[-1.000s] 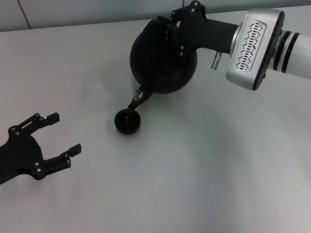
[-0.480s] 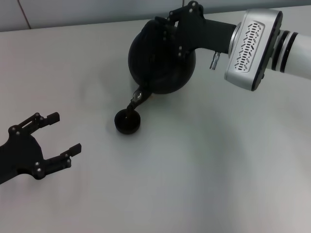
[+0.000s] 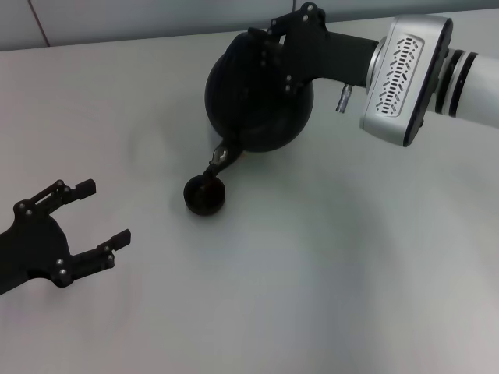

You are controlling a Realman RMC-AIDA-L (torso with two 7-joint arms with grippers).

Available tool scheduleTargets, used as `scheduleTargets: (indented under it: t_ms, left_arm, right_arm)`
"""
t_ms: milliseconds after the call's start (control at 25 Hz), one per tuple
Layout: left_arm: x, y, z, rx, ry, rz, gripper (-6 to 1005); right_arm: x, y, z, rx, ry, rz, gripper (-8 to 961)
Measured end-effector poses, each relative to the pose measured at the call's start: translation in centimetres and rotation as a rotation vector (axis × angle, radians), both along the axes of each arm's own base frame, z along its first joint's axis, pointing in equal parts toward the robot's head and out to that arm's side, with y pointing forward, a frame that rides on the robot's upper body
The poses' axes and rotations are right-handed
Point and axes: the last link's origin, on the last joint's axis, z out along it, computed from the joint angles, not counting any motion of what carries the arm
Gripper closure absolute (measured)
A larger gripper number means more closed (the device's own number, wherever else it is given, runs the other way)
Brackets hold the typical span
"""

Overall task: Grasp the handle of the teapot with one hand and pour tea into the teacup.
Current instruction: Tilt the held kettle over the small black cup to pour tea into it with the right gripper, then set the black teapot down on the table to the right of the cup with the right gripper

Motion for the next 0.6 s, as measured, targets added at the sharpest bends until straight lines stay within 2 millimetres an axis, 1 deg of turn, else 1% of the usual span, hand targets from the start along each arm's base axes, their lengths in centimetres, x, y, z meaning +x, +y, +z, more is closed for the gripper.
scheduleTargets:
  t_ms: [80, 160, 200, 280, 400, 440, 520, 600]
  left_arm:
    - [0.0, 0.0, 0.0, 0.000, 0.000, 0.000, 133]
    - [0.0, 0.0, 0.0, 0.001, 0.001, 0.001, 133]
    - [0.0, 0.0, 0.0, 0.001, 0.001, 0.002, 133]
    - [-0.1, 0.0, 0.0, 0.004, 0.004, 0.000, 133]
    - [-0.1, 0.0, 0.0, 0.006, 0.007, -0.003, 133]
    - [-0.1, 0.0, 0.0, 0.006, 0.007, -0.003, 133]
    - [-0.1, 0.0, 0.0, 0.006, 0.007, -0.004, 133]
    - [0.0, 0.0, 0.0, 0.007, 0.007, -0.006, 133]
  right_arm:
    - [-0.1, 0.0, 0.1, 0.000, 0.016, -0.008, 882]
    - [-0.2, 0.0, 0.4, -0.004, 0.067, -0.032, 882]
    - [-0.1, 0.0, 0.7, -0.014, 0.130, -0.071, 882]
    - [0.0, -0.1, 0.8, -0.019, 0.155, -0.090, 882]
    - [0.9, -0.4, 1.4, -0.029, 0.256, -0.180, 882]
    - [0.9, -0.4, 1.4, -0.029, 0.256, -0.180, 882]
    - [1.4, -0.5, 1.7, -0.028, 0.310, -0.224, 882]
    - [2.3, -0.8, 2.3, -0.027, 0.394, -0.293, 883]
